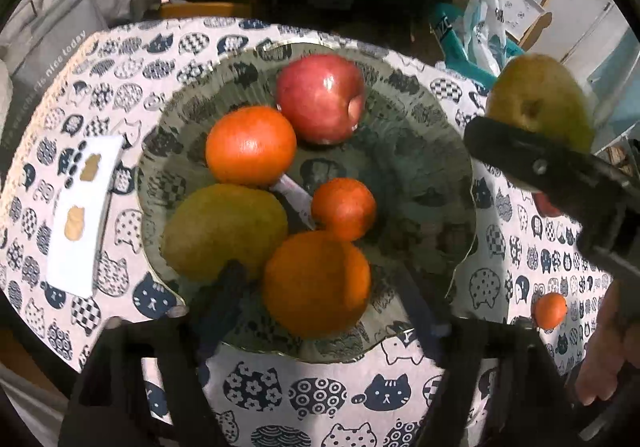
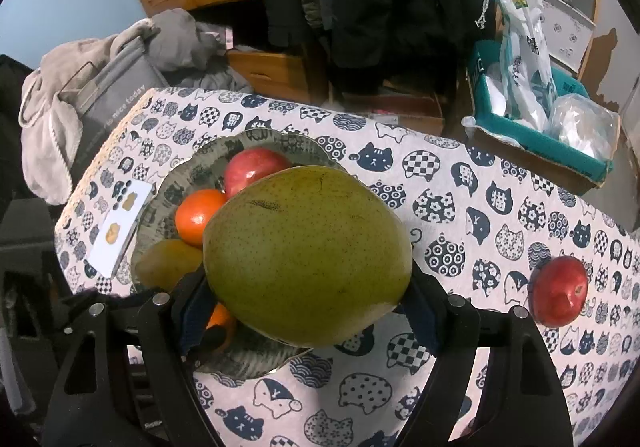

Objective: Organize fruits
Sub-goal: 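Lower medium orange into bowl with left tool while right tool lowers pear over it, then open left tool on orange while right tool releases pear into bowl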

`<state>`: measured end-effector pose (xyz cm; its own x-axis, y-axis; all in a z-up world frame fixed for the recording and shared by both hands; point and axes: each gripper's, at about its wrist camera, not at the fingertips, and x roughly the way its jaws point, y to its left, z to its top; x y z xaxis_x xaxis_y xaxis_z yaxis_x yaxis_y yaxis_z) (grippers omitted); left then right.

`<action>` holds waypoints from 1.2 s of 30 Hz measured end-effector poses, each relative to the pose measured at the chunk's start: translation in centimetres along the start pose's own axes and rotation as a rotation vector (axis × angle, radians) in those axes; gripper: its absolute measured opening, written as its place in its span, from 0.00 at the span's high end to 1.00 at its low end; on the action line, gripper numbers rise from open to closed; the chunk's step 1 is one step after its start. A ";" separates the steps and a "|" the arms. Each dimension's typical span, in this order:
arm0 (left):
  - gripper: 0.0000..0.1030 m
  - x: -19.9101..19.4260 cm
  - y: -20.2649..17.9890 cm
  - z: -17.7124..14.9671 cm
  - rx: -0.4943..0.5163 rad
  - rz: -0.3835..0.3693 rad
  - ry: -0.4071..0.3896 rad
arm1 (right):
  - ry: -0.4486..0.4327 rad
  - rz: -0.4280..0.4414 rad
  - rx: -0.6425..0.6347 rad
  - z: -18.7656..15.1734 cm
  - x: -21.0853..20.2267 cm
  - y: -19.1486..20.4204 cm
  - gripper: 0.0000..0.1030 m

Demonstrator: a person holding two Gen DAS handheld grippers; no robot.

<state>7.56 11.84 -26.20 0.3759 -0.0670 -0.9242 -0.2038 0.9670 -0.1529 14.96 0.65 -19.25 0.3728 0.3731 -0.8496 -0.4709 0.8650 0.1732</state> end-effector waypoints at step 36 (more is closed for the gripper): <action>0.20 -2.7 6.1 2.2 -0.157 0.096 -0.122 | 0.148 -0.098 -0.121 -0.2 6.1 1.6 0.19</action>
<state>7.29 18.48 -23.82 0.4522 0.0632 -0.8897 -0.3788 0.9166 -0.1274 16.31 4.24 -24.30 0.3042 0.2284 -0.9248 -0.5338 0.8449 0.0331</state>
